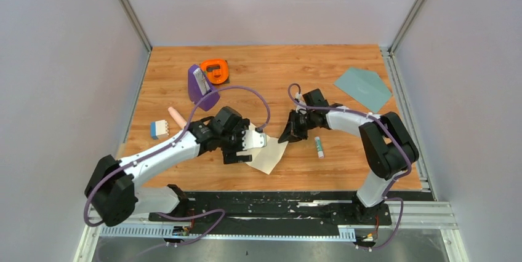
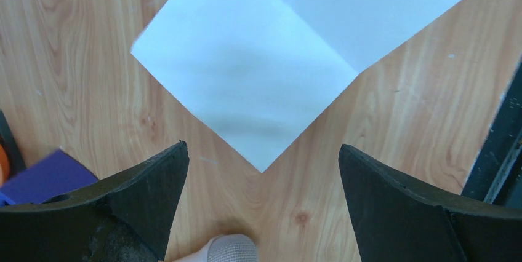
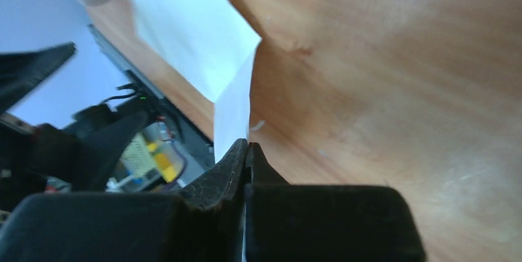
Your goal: Place the letter into the envelope and seal it
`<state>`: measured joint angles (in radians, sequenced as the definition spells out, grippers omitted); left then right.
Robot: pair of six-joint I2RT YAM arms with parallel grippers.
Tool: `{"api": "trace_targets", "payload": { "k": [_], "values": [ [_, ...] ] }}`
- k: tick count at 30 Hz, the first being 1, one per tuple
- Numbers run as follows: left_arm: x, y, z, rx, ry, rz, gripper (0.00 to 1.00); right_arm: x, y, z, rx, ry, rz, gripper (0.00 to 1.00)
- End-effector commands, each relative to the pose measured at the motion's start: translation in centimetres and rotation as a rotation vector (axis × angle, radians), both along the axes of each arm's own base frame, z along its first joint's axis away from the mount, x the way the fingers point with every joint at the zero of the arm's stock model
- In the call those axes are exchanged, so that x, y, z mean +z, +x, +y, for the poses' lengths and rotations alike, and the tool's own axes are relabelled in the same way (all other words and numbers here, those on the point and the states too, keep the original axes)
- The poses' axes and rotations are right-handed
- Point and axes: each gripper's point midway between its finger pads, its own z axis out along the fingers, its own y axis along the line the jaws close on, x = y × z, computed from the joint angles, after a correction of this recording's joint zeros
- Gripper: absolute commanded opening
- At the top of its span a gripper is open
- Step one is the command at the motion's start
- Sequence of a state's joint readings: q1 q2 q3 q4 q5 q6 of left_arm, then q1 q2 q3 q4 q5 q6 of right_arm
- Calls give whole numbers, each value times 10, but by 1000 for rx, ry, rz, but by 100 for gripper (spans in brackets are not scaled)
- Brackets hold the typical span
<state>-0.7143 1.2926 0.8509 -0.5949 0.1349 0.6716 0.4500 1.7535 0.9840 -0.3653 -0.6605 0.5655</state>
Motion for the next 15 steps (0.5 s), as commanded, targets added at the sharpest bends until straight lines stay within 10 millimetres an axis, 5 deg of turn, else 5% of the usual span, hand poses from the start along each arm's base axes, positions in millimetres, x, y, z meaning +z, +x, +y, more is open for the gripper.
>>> {"api": "trace_targets", "payload": {
  "k": [1, 9, 15],
  "values": [
    [22, -9, -25, -213, -104, -146, 100, 48, 7, 20, -150, 225, 40, 0],
    [24, -21, -42, -368, -143, -204, 100, 74, 4, 22, -379, 362, 190, 0],
    [28, -37, -59, -425, -230, -180, 100, 73, 4, 16, -514, 389, 271, 0]
  ]
}}
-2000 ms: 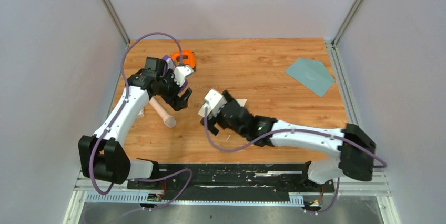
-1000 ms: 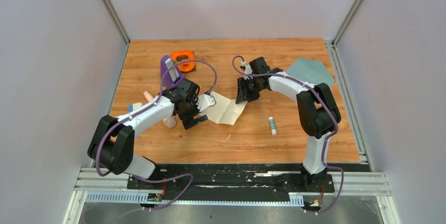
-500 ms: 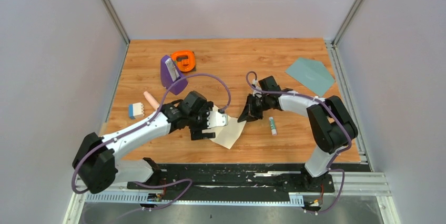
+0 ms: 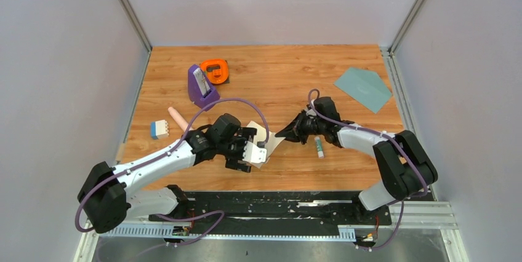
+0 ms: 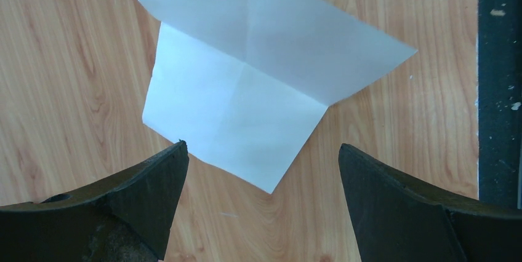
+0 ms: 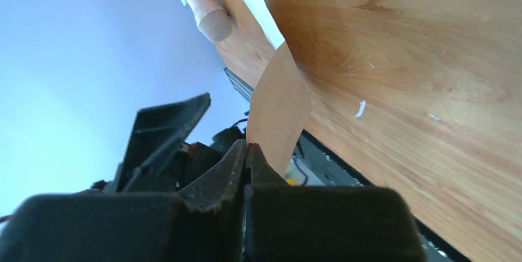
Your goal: Place the letter into the envelope and seal it
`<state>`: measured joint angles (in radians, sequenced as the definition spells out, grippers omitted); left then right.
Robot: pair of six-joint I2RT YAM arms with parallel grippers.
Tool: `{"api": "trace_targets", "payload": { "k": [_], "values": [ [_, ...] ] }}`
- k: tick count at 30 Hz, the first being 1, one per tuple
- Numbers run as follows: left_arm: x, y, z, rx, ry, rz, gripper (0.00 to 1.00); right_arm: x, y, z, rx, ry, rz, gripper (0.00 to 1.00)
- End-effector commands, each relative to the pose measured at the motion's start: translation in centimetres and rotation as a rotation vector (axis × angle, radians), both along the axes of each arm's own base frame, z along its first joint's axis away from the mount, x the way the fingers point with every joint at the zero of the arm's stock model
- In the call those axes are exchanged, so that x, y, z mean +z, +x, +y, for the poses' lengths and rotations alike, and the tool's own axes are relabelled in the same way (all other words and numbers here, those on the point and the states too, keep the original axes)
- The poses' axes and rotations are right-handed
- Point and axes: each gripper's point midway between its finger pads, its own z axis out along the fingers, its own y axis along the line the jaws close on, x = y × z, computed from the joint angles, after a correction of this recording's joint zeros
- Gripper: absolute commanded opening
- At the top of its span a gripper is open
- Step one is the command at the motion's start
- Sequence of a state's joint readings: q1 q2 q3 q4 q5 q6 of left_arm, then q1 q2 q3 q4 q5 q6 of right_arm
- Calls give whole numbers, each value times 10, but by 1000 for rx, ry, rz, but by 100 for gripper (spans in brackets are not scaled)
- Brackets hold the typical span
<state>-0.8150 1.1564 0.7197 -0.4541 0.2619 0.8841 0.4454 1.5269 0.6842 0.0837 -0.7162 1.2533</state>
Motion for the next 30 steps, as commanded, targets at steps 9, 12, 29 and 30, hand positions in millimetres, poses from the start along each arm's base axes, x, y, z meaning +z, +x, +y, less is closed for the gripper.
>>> {"api": "trace_targets", "payload": {
  "k": [9, 12, 29, 30],
  "values": [
    [20, -20, -48, -111, -181, 1, 100, 28, 20, -3, -237, 113, 97, 0],
    [18, -27, -47, -140, -179, 12, 100, 26, 20, -4, -253, 112, 113, 0],
    [36, 16, -49, 128, -255, -71, 11, 15, 7, -2, -205, 149, 112, 0],
    [36, 19, -47, 151, -248, -77, 5, 16, 7, -2, -191, 149, 99, 0]
  ]
}}
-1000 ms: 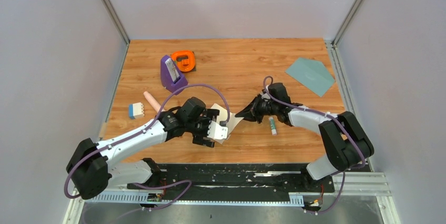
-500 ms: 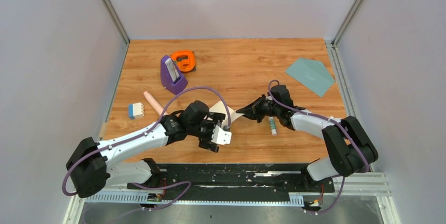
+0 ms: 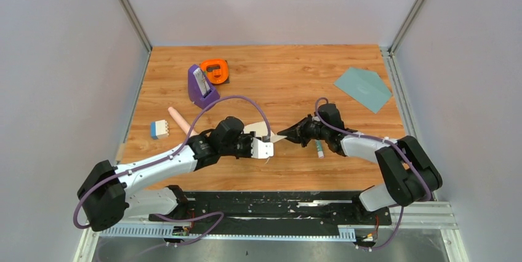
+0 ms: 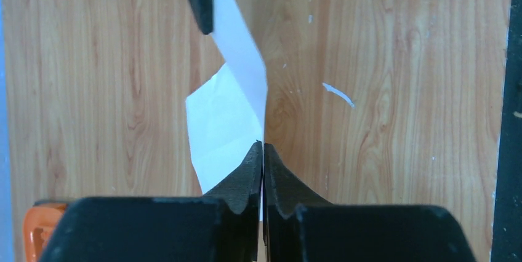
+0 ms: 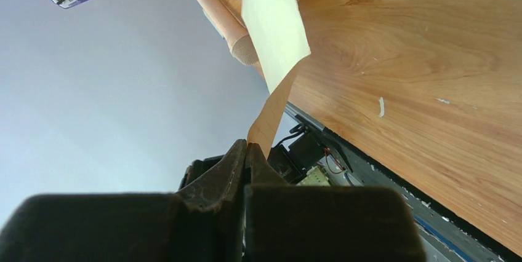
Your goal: Place the letter into the envelope and seal it
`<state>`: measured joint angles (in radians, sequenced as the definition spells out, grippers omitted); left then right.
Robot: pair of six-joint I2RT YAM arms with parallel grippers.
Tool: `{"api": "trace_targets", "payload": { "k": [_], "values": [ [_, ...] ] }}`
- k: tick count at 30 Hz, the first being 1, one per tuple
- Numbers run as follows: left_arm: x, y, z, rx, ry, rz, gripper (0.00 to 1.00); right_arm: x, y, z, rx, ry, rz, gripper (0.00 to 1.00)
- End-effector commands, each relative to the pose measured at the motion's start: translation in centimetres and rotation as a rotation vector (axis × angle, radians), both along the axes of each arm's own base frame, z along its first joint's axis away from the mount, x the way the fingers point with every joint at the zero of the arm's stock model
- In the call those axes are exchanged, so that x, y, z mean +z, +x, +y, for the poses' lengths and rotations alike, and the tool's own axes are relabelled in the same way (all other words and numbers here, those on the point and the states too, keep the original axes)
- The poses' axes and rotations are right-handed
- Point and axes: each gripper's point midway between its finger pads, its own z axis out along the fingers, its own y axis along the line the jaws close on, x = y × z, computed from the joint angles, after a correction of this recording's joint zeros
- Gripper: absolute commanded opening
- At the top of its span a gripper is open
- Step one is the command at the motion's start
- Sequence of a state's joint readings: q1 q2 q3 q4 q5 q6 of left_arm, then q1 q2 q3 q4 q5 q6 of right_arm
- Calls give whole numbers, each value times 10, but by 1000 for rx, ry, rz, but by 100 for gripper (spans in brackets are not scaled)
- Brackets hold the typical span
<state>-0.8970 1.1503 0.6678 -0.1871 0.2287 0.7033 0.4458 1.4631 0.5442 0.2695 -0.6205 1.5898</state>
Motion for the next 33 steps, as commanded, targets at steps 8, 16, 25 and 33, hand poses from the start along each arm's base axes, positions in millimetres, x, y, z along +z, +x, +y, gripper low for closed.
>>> {"api": "trace_targets", "payload": {
  "k": [8, 16, 25, 33],
  "values": [
    [7, -1, 6, 64, -26, 97, 0, 17, -7, -10, 264, -246, -326, 50],
    [-13, -52, 15, -195, 11, 225, 0, 12, -2, -27, 458, -516, -586, 45],
    [-18, -43, 19, -156, -5, 253, 0, -19, 0, 40, 700, -353, -605, 5],
    [-22, -16, 23, -14, 1, 271, 0, -88, -10, 57, 760, -387, -458, 0]
  ]
}}
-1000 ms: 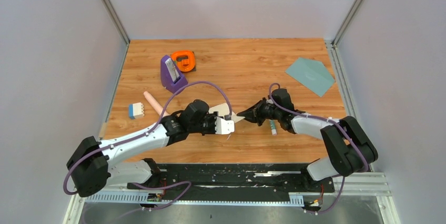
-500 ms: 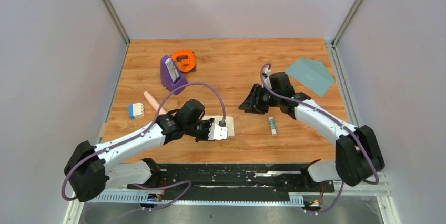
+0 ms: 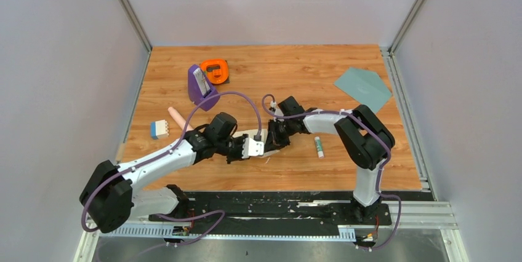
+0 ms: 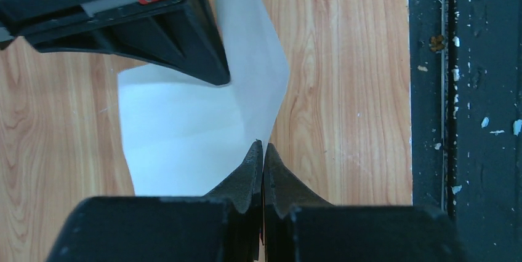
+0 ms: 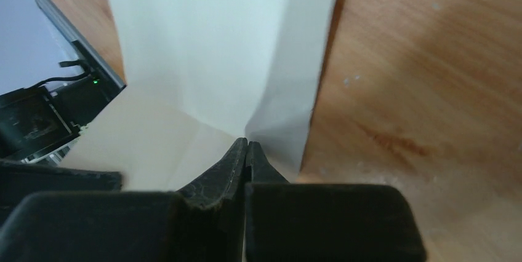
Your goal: Place the letter into the envelope and seal it
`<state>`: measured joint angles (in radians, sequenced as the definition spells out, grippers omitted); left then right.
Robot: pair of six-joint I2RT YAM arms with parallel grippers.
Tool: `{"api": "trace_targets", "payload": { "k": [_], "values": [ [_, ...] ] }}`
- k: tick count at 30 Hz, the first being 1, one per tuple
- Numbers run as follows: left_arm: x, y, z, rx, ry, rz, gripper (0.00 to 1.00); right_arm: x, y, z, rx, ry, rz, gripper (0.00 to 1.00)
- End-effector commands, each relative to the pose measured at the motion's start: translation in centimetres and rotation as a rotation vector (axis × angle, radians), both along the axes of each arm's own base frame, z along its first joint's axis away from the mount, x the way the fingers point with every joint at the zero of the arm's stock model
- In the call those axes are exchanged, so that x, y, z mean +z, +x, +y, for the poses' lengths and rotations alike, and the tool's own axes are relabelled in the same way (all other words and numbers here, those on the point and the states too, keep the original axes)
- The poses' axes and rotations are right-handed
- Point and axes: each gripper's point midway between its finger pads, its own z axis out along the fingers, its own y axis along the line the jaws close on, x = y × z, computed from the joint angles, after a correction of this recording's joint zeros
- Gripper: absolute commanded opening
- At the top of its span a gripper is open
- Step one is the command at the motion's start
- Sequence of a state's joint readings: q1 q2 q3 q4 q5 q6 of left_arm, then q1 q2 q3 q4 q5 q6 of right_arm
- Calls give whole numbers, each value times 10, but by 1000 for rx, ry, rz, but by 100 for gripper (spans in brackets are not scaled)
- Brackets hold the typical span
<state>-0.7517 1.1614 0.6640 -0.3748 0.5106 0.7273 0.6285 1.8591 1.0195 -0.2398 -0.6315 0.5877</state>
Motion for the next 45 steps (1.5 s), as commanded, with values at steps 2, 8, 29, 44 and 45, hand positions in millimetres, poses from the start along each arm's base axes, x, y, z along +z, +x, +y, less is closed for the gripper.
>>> {"api": "trace_targets", "payload": {
  "k": [2, 8, 29, 44, 45],
  "values": [
    [3, 15, -1, 80, 4, 23, 0, -25, 13, 1, -38, -49, -13, 0],
    [5, 39, 16, 223, 13, 21, 14, -44, 6, -8, -67, -98, 33, 0],
    [3, 91, 25, 449, 45, 44, 6, 33, 15, 8, 9, 47, -41, 7],
    [-21, 93, 23, 495, 146, 176, 5, 84, 34, -51, -51, -84, -410, 41],
    [-24, 97, 25, 510, 163, 167, 5, 88, 33, -46, -41, -49, -415, 40]
  ]
}}
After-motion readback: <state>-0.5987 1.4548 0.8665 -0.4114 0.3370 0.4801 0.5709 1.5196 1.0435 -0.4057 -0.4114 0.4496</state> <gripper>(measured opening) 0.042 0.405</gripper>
